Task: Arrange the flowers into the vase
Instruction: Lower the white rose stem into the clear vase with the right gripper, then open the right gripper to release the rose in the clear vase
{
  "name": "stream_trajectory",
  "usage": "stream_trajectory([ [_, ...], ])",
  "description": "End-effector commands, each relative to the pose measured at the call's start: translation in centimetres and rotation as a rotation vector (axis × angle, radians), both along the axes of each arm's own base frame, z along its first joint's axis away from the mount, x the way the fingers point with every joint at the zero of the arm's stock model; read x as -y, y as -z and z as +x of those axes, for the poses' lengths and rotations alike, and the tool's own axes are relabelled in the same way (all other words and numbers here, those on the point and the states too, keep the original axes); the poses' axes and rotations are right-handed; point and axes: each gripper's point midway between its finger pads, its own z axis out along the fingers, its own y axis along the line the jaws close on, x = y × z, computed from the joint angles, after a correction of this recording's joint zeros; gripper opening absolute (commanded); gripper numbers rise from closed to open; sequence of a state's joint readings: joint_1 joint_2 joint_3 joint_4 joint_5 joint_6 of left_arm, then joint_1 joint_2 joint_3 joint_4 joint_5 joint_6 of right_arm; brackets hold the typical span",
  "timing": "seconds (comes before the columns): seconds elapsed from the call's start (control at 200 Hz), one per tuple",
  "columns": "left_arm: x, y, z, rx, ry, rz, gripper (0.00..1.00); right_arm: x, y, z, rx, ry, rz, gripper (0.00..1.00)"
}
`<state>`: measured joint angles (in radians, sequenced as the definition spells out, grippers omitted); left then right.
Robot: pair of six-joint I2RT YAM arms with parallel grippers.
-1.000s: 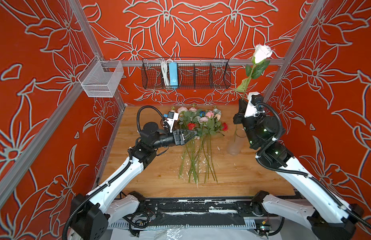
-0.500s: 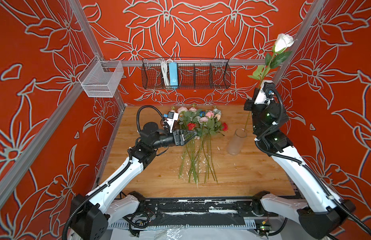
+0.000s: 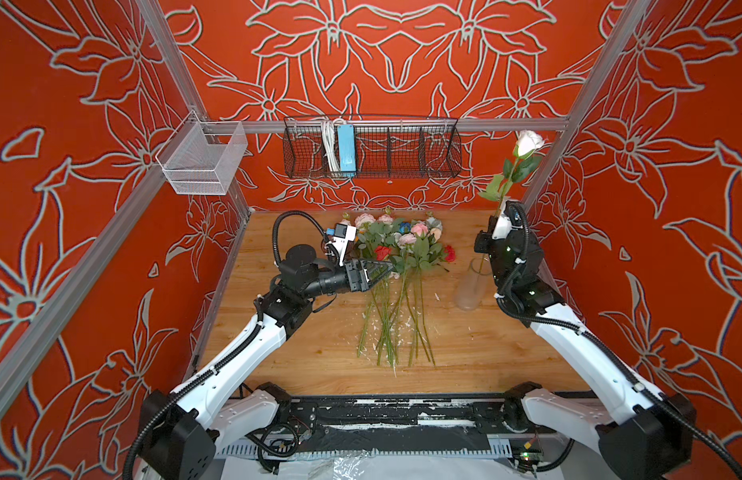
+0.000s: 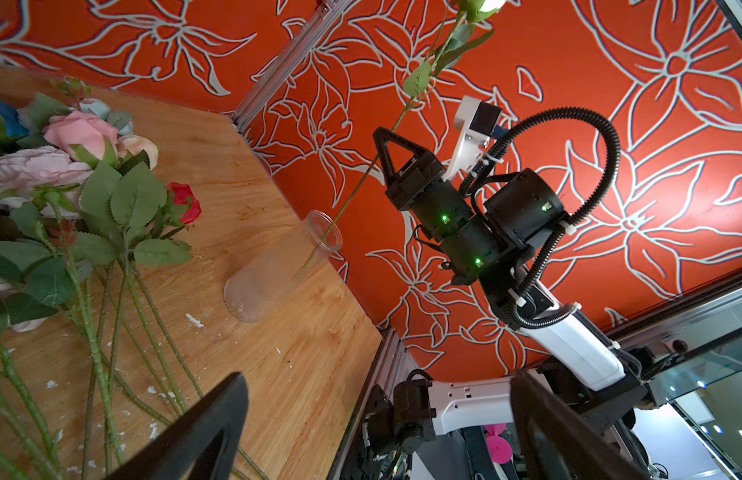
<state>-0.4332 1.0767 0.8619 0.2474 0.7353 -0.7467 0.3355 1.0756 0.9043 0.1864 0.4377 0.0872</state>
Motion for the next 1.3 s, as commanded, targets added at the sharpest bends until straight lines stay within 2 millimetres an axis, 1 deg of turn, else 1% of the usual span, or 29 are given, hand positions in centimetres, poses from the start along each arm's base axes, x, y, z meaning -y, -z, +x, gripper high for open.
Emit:
stream_trajectory([
  [0.0, -0.1, -2.0, -0.5, 0.055, 0.007, -0.017, 0.98, 0.8, 1.9, -0.8, -0.028, 0.032, 0.053, 0.05],
  [0.18, -0.2, -2.1, -0.6, 0.059, -0.002, -0.018, 0.98, 1.3, 4.0, -1.7, -0.087, 0.052, 0.045, 0.07],
  [0.255, -0.3, -2.0, -0.6, 0.061, -0.007, -0.017, 0.98, 1.5, 4.2, -2.1, -0.083, 0.057, 0.048, 0.15],
  [0.305, -0.3, -2.0, -0.5, 0.061, -0.01, -0.014, 0.98, 1.5, 4.4, -2.3, -0.085, 0.053, 0.058, 0.26],
  [0.31, -0.3, -2.0, -0.5, 0.061, -0.01, -0.014, 0.98, 1.5, 4.4, -2.3, -0.084, 0.05, 0.059, 0.28],
  [0.365, -0.3, -2.0, -0.5, 0.063, -0.012, -0.012, 0.98, 1.4, 4.4, -2.4, -0.078, 0.042, 0.064, 0.39],
  [0.44, -0.3, -1.9, -0.4, 0.06, -0.014, -0.01, 0.98, 1.4, 4.7, -2.7, -0.108, 0.041, 0.058, 0.4],
  [0.545, -0.3, -2.0, -0.5, 0.059, -0.01, -0.013, 0.98, 1.6, 4.5, -3.4, -0.109, 0.038, 0.071, 0.42],
  [0.616, -0.3, -1.9, -0.5, 0.06, -0.013, -0.012, 0.98, 1.6, 4.1, -4.0, -0.09, 0.027, 0.087, 0.49],
  [0.701, -0.4, -2.0, -0.5, 0.068, -0.016, -0.01, 0.98, 2.0, 3.5, -4.5, -0.082, 0.036, 0.095, 0.53],
  [0.806, -0.4, -2.0, -0.5, 0.068, -0.017, -0.008, 0.98, 1.8, 2.6, -4.9, -0.076, 0.018, 0.097, 0.54],
  [0.936, -0.4, -1.9, -0.4, 0.066, -0.019, -0.006, 0.98, 0.7, 2.0, -4.7, -0.089, -0.044, 0.097, 0.54],
  [1.011, -0.4, -1.8, -0.3, 0.065, -0.025, -0.004, 0.98, 0.1, 1.9, -4.9, -0.115, -0.078, 0.123, 0.53],
  [1.101, -0.7, -1.6, 0.1, 0.057, -0.059, 0.007, 0.98, -0.9, 1.8, -5.3, -0.125, -0.125, 0.198, 0.51],
  [1.196, -1.8, -0.5, 1.3, 0.028, -0.162, 0.043, 0.98, -2.6, 2.3, -6.1, -0.172, -0.207, 0.259, 0.51],
  [1.291, -3.4, 0.3, 2.4, 0.014, -0.283, 0.068, 0.98, -4.1, 3.6, -7.0, -0.257, -0.242, 0.268, 0.5],
])
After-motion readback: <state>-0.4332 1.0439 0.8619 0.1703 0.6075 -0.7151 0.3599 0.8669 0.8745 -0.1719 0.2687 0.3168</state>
